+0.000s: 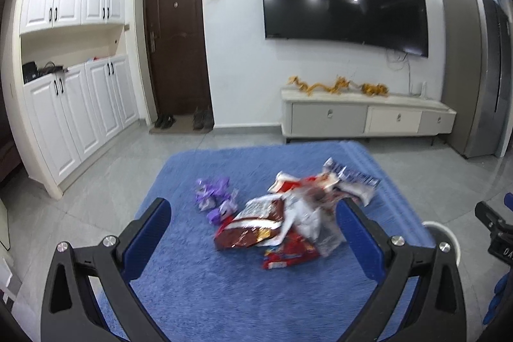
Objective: Collect trash
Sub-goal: 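Grasp the blue milk carton with the right tool while the left tool grasps the brown snack bag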
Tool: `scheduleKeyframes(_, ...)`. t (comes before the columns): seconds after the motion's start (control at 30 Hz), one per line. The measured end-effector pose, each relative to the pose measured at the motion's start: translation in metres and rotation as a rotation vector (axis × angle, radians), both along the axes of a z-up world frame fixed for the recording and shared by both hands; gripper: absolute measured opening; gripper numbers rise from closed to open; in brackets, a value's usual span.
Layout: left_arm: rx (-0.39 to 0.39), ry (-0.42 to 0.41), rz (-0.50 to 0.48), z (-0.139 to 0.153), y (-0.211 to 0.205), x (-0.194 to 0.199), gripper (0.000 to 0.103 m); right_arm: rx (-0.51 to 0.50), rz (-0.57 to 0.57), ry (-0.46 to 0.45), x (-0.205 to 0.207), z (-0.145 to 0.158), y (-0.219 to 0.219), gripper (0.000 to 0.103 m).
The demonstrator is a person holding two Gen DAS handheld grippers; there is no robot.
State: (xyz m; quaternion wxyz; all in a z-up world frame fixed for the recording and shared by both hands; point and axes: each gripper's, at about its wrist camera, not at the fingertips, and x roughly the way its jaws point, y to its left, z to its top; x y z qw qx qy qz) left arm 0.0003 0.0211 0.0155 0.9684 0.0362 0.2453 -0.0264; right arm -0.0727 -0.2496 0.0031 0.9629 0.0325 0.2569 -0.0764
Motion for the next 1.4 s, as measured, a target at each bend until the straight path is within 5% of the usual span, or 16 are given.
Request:
scheduleKeyframes(0.3, -0.031, 0.16, -0.078, -0.054, 0.026, 0.037, 0.103, 0.095, 0.184, 0.11, 0.069, -0.032, 0.011, 0.101)
scheduleKeyframes(0.53, -0.065, 0.228, -0.213, -0.077, 0.001, 0.058, 0.085, 0.09, 0.313, 0.157, 0.126, -0.041, 0.013, 0.1)
scheduleKeyframes(0.97, -0.029, 0.306, -0.183, -0.099, 0.012, 0.134, 0.085, 0.108, 0.437, 0.246, 0.207, -0.067, 0.022, 0.1)
scheduleKeyframes(1.13, -0.093, 0.359, -0.164, -0.116, 0.027, 0.148, 0.085, 0.109, 0.478, 0.306, 0.233, -0.085, 0.029, 0.099)
scheduleKeyframes(1.2, -0.134, 0.369, -0.155, -0.119, 0.036, 0.148, 0.076, 0.11, 0.486, 0.318, 0.238, -0.09, 0.03, 0.087)
scheduleKeyframes(1.27, -0.173, 0.375, -0.152, -0.119, 0.045, 0.146, 0.058, 0.119, 0.491, 0.326, 0.241, -0.094, 0.028, 0.061)
scheduleKeyframes(1.37, -0.207, 0.367, -0.161, -0.113, 0.051, 0.141, 0.035, 0.13, 0.495, 0.324, 0.241, -0.096, 0.026, 0.038)
scheduleKeyframes(1.4, -0.211, 0.359, -0.162, -0.109, 0.052, 0.139, 0.032, 0.137, 0.495, 0.32, 0.239, -0.095, 0.024, 0.037)
